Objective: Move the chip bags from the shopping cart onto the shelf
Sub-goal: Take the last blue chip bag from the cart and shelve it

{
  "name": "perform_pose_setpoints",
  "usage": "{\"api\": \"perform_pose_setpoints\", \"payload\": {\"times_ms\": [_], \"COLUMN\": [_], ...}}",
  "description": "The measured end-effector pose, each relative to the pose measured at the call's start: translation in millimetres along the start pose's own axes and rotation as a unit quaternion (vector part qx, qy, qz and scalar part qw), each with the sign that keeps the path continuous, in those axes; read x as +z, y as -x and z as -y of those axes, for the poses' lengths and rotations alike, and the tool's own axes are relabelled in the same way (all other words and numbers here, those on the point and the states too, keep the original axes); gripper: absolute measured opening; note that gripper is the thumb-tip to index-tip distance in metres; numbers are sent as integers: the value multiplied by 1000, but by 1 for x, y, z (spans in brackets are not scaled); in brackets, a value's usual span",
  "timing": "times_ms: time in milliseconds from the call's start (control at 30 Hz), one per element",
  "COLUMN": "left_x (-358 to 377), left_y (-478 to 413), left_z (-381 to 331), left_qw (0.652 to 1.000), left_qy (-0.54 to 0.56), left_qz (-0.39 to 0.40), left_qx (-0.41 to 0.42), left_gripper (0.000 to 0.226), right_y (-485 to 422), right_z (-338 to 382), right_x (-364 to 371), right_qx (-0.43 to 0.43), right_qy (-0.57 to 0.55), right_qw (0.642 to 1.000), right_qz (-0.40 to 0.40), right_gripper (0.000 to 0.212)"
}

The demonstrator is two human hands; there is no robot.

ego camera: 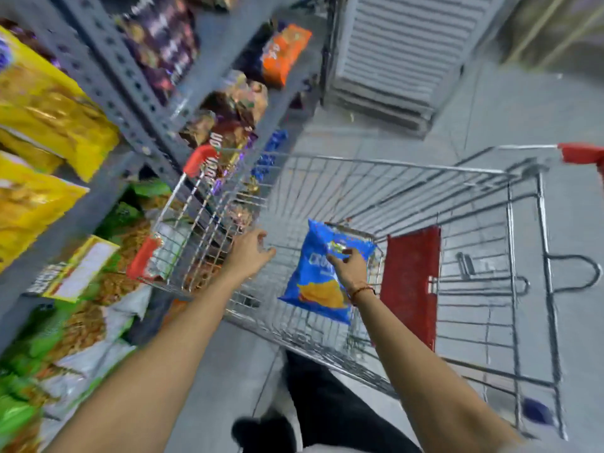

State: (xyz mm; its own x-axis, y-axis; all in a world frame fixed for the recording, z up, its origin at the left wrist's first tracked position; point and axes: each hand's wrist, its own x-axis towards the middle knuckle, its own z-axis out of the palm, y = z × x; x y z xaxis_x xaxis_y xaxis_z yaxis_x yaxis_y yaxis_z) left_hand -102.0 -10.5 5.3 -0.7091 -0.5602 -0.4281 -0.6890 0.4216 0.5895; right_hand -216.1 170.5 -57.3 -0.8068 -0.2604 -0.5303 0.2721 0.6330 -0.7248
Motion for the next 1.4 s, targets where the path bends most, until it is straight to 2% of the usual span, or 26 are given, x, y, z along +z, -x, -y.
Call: {"api": "perform_pose_setpoints", "payload": {"times_ms": [100,200,400,567,700,767,833,900,1000,1067,1300,1400], "left_x": [34,63,115,154,174,189,204,189,162,149,66,16], "left_y": [-18,-34,-63,-85,-94,-104,-112,-103,-85,-80,-66,-42], "left_z": [11,20,30,52,65,91,121,103,71,66,58,38], "left_qw": [996,990,981,966,945,943,942,943,946,946,963,973], "left_qy": [-22,-28,-38,-33,69,86,113,112,96,99,130,138], "left_qz": [74,112,155,204,249,250,247,244,238,233,208,178], "left_qx": [-42,-77,-109,-159,-200,-201,-196,-195,-200,-201,-109,-56], "left_gripper": [50,49,75,115,138,150,145,136,95,83,109,96], "right_y": [-13,-24,-46,-75,-90,-92,-90,-87,-77,-68,-34,-18], "right_z": [-50,-80,-116,-143,-154,-152,-145,-138,-121,-105,-29,12], "right_x": [1,7,20,27,33,33,29,24,20,16,4,0], "right_qx": [92,134,171,192,180,169,157,155,145,137,49,3], "right_qy": [28,47,-54,-115,-163,-171,-162,-159,-158,-161,-186,-198], "right_qw": [995,990,984,974,969,969,971,971,971,970,973,971], "right_qz": [17,14,-8,19,43,60,77,85,108,117,127,138], "right_gripper": [69,79,98,83,67,62,56,53,52,50,39,36]}}
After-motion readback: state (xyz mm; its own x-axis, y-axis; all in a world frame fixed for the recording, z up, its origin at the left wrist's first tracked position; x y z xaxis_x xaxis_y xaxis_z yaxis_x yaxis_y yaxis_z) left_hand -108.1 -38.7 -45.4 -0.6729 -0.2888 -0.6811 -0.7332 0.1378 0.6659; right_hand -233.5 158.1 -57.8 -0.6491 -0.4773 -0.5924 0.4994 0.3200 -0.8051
